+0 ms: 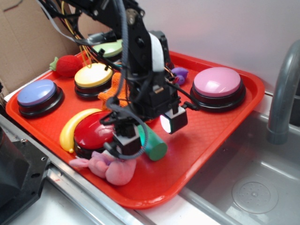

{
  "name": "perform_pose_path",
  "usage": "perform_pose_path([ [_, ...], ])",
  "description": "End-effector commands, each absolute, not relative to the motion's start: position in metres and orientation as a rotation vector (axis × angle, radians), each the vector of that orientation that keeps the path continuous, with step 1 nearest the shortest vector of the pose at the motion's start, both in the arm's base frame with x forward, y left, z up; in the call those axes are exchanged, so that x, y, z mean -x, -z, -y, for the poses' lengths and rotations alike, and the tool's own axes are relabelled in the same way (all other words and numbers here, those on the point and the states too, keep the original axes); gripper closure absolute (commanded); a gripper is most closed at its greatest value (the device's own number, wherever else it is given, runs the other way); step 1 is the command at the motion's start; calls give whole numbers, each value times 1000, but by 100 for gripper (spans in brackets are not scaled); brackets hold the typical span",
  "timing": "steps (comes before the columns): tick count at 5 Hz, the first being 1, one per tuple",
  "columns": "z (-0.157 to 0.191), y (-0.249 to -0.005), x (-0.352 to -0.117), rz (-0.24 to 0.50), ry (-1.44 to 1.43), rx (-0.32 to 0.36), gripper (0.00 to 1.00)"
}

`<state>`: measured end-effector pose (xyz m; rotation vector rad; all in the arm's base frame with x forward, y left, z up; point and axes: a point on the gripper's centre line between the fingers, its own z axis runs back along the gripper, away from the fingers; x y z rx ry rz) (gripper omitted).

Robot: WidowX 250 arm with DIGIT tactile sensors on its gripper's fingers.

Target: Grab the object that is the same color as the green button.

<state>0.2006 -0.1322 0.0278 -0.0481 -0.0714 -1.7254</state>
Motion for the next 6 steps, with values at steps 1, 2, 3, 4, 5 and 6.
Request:
perform_pose_path([
  [1, 142, -26, -199, 137, 1682, -15, 0],
  [2, 140, -22, -201, 160, 1663, 16, 100],
  [3, 138, -24, -204, 136, 1624, 9, 100],
  [4, 130, -30, -208, 132, 1459, 11, 100],
  [5, 127, -50, -216, 105, 1322, -38, 100],
  [6, 120, -81, -227, 91, 1127, -52, 100],
])
